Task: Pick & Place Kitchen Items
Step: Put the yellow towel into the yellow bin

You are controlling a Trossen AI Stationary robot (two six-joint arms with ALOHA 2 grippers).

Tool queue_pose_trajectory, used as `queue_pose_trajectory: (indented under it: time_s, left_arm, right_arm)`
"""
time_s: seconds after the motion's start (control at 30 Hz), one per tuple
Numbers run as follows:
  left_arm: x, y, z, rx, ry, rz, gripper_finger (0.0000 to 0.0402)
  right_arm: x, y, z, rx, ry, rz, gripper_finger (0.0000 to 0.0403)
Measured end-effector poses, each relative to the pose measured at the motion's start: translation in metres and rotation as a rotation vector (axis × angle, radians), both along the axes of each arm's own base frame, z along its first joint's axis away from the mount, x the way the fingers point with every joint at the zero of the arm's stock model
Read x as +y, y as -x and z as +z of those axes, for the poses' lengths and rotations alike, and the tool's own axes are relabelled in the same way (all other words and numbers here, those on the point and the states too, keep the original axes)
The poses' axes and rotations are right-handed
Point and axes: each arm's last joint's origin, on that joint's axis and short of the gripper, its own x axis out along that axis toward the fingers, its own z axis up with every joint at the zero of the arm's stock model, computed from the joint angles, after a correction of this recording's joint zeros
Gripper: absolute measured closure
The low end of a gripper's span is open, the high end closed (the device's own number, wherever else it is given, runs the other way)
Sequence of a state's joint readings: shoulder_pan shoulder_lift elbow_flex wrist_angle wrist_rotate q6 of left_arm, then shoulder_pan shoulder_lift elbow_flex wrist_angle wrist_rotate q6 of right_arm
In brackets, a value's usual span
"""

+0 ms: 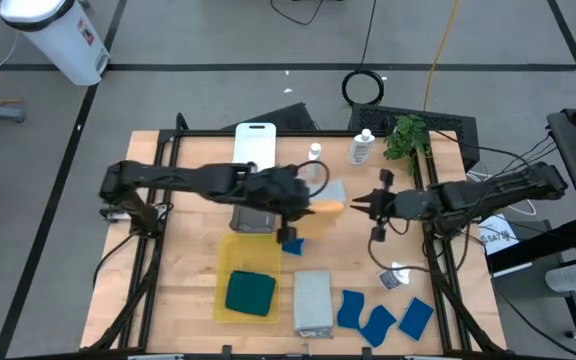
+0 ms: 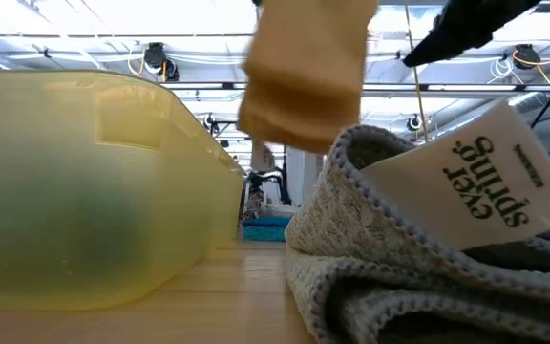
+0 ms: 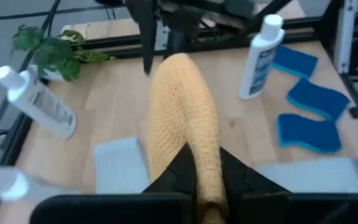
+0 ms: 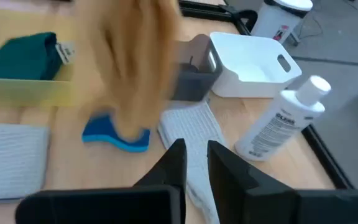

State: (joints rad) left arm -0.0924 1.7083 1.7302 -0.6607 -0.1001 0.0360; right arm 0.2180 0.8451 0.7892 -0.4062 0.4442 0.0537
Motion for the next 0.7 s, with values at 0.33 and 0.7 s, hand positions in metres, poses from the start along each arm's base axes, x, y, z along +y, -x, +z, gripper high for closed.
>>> queue_pose_trajectory:
  time_s: [0.33, 0.7]
  left_arm:
    - [-0.072, 0.073, 0.031, 0.024, -0.025, 0.089, 0.0381]
    - [-0.169, 0.126, -0.016, 0.038, 0.229, 0.165, 0.0381]
  right_arm:
    - [-0.002, 0.011, -0.006, -0.034, -0.013, -0.002, 0.0372]
    - [-0.002, 0.010, -0.005, -0.047, -0.017, 0.000, 0.0376]
